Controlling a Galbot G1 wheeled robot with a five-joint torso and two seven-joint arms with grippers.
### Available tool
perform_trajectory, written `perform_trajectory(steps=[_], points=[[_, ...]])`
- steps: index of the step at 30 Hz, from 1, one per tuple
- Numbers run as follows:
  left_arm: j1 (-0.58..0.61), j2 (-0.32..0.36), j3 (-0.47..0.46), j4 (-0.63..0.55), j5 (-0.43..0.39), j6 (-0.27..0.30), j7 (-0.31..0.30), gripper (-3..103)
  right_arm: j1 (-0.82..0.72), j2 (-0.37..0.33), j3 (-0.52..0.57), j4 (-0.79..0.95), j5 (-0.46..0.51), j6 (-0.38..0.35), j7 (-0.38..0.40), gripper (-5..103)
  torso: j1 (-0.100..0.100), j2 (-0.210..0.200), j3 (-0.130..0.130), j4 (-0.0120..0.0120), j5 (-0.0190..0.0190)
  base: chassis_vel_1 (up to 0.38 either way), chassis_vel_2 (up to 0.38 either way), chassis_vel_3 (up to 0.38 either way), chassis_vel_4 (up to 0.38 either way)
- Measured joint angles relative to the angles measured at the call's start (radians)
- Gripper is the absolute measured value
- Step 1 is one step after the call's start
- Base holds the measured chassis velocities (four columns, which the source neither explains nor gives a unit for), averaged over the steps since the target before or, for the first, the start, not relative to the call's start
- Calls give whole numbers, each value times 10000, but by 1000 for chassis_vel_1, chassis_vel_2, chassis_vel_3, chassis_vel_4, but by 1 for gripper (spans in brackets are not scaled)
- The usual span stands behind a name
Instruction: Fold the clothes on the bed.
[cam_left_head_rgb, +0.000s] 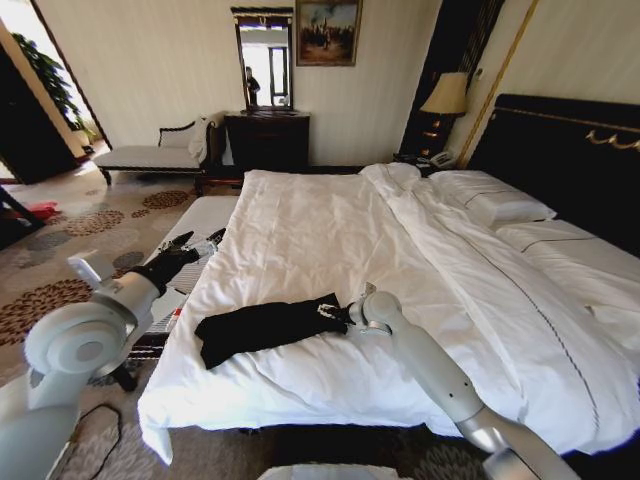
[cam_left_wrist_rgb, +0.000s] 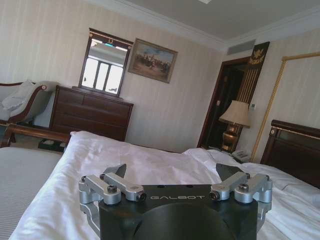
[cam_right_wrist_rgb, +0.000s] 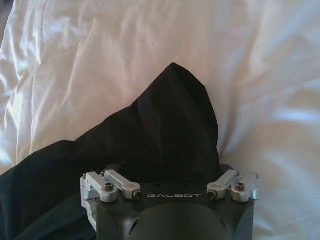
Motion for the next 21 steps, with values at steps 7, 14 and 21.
perform_trajectory(steps=[7,14,21], points=[[-18,-129,202,93,263,-10,-39,100,-104,-66,-86,69,-527,453,-631,68,0,0,0,-1,0,0,0,0,0],[21,-114,170,139,418,-21,-87,100,-114,-23,-184,5,-813,733,-856,40,0,0,0,0,1,0,0,0,0],[15,-151,170,257,600,-97,-115,100,-201,-204,-345,320,-1137,1240,-1174,19,0,0,1,1,1,0,0,0,0]])
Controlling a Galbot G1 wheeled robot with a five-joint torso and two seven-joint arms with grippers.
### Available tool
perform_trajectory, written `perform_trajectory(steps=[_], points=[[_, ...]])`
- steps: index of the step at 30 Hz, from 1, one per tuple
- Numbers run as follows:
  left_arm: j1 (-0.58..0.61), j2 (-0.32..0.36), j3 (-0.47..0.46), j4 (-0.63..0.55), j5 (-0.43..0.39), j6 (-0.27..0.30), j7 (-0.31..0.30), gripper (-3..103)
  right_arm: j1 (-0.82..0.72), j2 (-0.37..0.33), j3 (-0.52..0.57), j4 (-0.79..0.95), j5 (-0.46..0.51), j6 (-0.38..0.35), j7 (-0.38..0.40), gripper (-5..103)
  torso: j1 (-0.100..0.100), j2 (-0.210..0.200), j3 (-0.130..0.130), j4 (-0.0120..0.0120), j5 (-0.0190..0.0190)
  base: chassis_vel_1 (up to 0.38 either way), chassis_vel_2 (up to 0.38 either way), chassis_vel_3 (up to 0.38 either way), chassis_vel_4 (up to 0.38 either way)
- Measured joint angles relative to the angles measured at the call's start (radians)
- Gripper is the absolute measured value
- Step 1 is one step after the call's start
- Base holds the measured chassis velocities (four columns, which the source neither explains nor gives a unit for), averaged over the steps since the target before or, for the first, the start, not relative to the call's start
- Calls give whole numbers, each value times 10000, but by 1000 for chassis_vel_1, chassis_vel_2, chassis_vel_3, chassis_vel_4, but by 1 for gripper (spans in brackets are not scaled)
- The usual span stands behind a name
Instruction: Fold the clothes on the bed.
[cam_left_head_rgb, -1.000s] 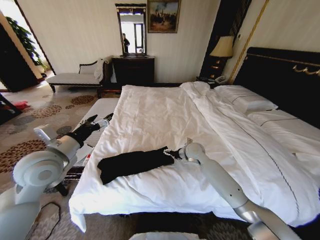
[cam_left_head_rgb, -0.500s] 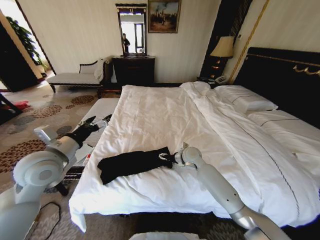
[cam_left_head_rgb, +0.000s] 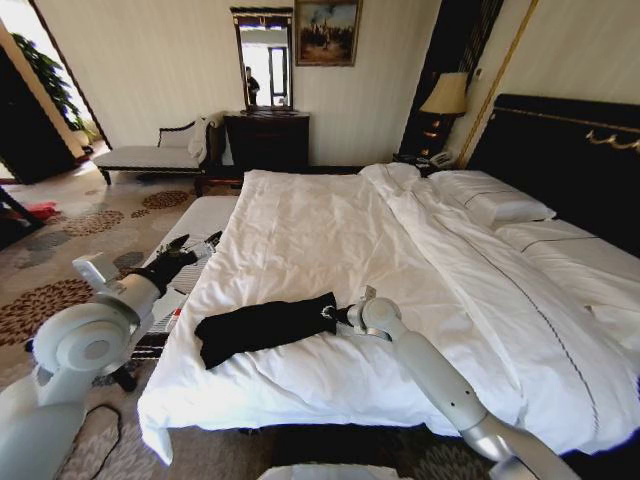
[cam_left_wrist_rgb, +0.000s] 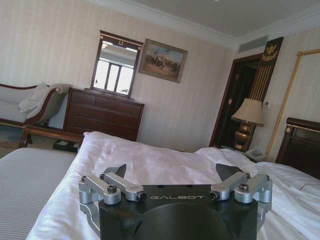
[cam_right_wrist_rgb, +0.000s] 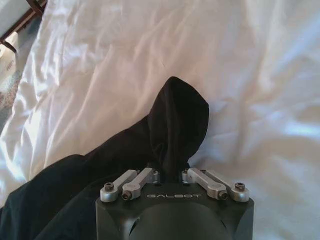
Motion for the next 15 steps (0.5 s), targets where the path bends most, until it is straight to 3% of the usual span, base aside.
perform_trajectory(steps=[2,5,15], points=[[0,-39,37,36,59,-24,-8,100,-11,-87,-60,155,-84,171,-112,8,0,0,0,0,0,0,0,0,0],[0,-70,64,55,106,-39,-13,100,-6,-175,-115,266,-177,315,-250,4,0,0,0,0,0,0,0,0,0],[-144,70,71,252,114,-119,-24,100,495,-1319,-776,820,-26,434,20,4,0,0,0,4,4,0,0,0,0]])
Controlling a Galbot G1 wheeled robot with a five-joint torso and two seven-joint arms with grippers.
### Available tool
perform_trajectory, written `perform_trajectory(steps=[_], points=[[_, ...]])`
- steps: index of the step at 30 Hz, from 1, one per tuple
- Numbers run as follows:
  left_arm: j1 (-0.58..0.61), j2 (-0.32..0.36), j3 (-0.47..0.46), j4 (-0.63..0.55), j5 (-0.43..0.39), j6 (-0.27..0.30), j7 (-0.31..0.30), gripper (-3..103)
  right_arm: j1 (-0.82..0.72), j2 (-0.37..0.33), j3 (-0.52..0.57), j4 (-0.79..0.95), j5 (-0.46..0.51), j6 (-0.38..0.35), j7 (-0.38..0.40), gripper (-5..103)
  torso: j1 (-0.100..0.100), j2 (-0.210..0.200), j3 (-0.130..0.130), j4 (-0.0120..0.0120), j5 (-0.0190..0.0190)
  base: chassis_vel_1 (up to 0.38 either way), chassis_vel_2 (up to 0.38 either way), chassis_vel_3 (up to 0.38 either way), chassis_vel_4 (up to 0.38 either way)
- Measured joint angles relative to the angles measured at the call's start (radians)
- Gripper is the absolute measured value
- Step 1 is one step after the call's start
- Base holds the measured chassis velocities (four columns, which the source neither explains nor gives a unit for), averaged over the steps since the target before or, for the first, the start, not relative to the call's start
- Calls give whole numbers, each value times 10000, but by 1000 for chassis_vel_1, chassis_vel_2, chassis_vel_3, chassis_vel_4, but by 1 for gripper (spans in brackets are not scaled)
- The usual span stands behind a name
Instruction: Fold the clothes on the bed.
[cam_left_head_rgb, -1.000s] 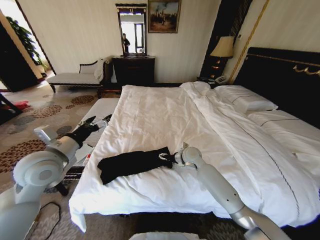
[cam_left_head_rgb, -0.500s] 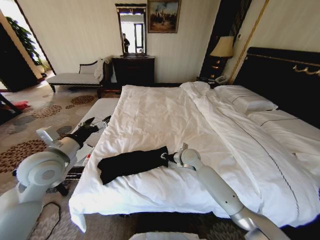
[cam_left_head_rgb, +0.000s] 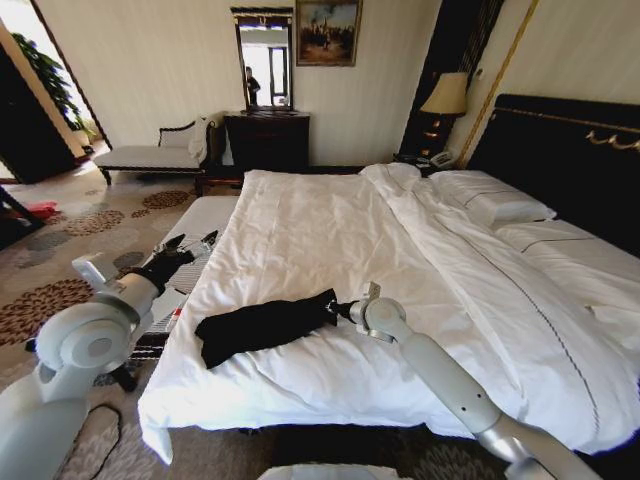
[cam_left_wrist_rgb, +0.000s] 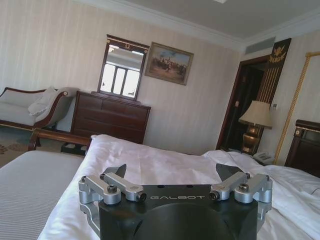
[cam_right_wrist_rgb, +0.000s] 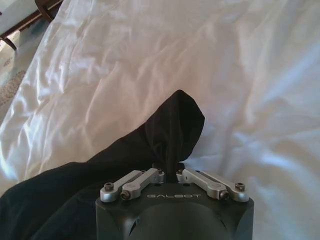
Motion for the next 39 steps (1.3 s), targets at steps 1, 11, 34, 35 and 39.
perform_trajectory(steps=[1,11,34,35,39], points=[[-41,4,59,35,6,-3,0,100,19,-134,-35,92,58,-2,57,4,0,0,0,-1,0,0,0,0,0],[-95,-12,181,370,106,-114,9,100,294,-1874,-57,403,357,-86,-54,4,0,0,0,-5,-4,0,0,0,0],[-463,-44,-855,-523,-1574,-573,209,100,1722,-1368,-1128,2339,-1591,-496,-469,4,0,1,0,-4,-8,0,0,0,0],[-463,-44,-855,-523,-1574,-573,209,100,1722,-1368,-1128,2339,-1591,-496,-469,4,0,1,0,-4,-8,0,0,0,0],[-327,29,-929,-500,-1526,-555,190,100,2160,-786,-1850,1909,-2014,-493,-749,4,0,0,0,-3,-6,0,0,0,0]])
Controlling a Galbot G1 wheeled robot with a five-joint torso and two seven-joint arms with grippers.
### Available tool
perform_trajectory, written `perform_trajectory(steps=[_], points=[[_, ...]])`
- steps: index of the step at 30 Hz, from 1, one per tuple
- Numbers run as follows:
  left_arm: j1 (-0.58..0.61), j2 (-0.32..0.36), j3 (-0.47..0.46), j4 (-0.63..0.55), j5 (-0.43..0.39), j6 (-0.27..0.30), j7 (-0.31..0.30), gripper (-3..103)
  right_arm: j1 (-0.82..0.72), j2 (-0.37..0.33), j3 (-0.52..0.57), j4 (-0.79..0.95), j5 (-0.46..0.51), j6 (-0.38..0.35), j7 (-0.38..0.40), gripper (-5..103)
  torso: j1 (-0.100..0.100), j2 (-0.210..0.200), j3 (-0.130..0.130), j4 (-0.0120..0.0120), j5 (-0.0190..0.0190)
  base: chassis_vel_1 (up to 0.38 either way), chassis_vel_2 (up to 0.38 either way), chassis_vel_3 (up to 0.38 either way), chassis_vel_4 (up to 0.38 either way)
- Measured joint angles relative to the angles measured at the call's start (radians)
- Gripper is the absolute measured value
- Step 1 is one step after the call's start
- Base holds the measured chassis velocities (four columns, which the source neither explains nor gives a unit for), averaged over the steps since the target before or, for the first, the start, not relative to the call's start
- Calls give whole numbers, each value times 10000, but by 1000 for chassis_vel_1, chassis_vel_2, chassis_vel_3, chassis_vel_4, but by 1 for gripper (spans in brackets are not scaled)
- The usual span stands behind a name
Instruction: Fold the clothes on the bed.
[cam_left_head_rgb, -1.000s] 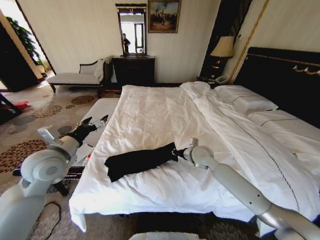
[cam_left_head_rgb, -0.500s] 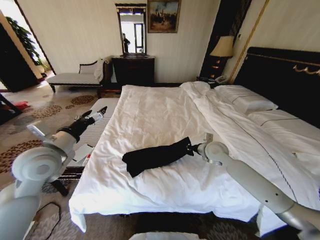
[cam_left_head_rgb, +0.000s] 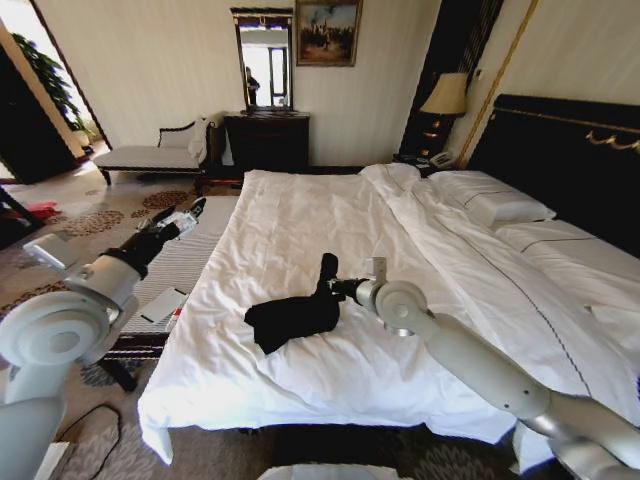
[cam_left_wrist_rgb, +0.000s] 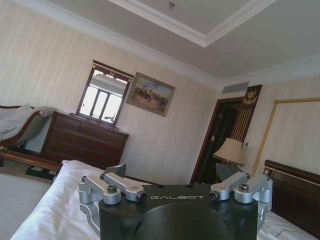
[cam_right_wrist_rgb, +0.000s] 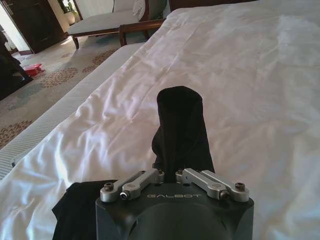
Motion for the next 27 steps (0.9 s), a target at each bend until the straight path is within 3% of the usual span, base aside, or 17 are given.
perform_trajectory(steps=[16,23,27], points=[[-70,175,-17,325,139,64,-73,100,325,1612,-1753,-717,-566,-127,-22,4,0,0,0,-3,-1,0,0,0,0],[-63,95,11,398,229,80,-77,100,357,2910,-2366,-1604,-1327,-106,-191,4,1,0,0,0,-1,0,0,0,0],[-63,107,-8,455,233,81,-85,100,336,3282,-2521,-1911,-1682,-69,-192,4,0,0,0,0,0,0,0,0,0]])
